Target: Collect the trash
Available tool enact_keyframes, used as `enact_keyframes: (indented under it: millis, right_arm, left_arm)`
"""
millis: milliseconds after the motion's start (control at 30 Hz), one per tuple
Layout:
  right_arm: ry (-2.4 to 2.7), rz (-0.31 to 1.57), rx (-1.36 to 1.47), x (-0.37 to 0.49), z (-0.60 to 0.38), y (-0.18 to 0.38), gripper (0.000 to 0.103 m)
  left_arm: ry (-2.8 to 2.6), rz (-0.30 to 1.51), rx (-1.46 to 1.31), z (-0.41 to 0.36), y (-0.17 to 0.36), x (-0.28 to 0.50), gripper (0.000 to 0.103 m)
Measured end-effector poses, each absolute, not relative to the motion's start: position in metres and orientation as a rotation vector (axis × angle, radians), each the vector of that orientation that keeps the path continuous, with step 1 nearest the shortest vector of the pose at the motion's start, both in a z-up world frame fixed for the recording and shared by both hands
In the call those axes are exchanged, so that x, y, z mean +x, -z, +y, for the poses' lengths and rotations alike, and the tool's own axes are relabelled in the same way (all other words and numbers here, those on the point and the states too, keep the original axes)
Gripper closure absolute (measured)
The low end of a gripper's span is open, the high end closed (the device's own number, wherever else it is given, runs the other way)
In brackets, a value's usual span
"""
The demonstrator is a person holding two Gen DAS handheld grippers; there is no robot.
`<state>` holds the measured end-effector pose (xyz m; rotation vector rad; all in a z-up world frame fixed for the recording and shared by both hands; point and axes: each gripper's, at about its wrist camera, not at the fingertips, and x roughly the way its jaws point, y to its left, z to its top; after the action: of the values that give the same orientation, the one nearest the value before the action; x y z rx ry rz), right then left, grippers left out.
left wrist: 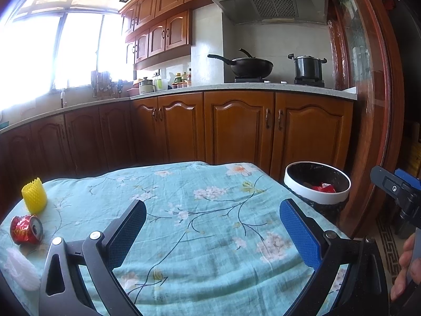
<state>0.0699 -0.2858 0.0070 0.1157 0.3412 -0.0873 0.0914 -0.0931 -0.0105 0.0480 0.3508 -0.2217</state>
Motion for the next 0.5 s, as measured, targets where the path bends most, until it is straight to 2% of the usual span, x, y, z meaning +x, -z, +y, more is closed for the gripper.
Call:
enact_keyframes:
  millis: [500]
  right_arm:
    - [0.082,0.351,0.120,0.0758,-0.2814,-0.0057,0.000]
  left_arm:
    - [0.232,0.371,0.045,-0.0878,0.0125,0.0998,0.001]
